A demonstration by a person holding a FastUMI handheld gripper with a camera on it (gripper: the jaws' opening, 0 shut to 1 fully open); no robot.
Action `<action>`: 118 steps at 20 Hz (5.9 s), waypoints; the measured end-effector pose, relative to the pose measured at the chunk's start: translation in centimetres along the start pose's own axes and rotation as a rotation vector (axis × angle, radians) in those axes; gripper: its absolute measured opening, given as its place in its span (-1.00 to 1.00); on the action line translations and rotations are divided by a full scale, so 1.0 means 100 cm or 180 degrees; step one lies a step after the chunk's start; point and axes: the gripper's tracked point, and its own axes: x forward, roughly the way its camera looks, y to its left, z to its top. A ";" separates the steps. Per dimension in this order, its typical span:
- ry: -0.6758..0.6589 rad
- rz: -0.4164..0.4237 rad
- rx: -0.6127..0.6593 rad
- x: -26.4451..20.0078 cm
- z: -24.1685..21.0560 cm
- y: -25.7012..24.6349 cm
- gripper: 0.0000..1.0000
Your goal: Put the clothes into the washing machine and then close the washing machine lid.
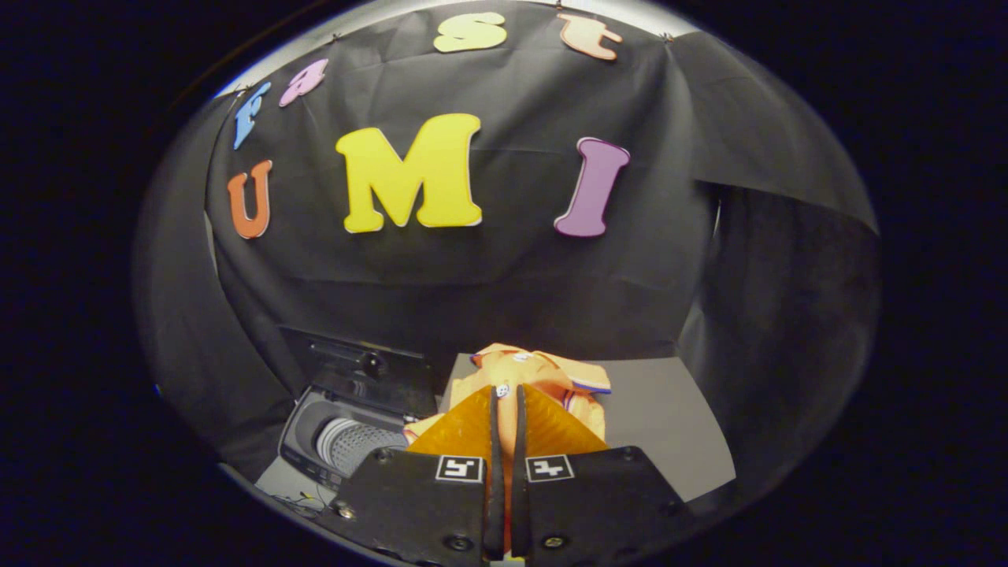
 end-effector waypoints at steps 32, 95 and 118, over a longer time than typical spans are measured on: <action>0.0059 0.1372 -0.0622 0.014 0.004 0.269 -0.87; 0.1847 0.0793 -0.0260 0.231 -0.283 0.298 0.52; 0.0793 0.0806 -0.0121 0.222 0.008 0.319 0.52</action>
